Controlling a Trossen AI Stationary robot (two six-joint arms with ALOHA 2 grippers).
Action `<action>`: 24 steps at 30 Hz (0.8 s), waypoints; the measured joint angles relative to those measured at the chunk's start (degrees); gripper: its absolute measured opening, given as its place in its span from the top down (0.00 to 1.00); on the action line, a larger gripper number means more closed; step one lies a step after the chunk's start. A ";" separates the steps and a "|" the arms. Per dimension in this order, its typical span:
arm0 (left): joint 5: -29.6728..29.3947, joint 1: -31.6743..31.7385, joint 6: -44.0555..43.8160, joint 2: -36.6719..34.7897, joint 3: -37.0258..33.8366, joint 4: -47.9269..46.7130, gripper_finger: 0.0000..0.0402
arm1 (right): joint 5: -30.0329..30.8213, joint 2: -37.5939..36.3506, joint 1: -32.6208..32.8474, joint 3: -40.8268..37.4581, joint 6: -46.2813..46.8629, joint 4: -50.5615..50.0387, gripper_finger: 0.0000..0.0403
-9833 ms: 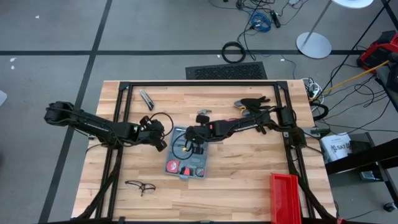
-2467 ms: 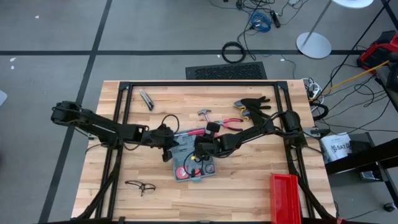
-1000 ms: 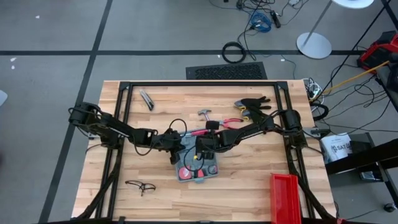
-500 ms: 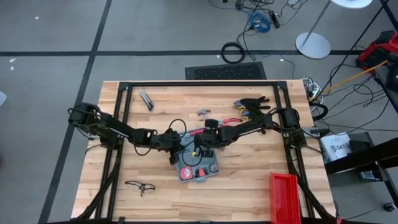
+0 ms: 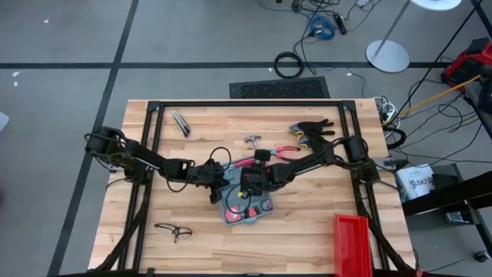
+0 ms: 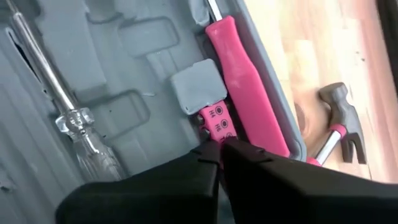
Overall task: Prefit tool cases
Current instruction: Remove the pink terminal block from the gray prefit tool case
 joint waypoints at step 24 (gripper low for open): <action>0.79 -0.09 1.05 0.09 0.02 0.09 1.00 | 1.59 -5.87 1.11 -0.20 -0.65 -1.35 1.00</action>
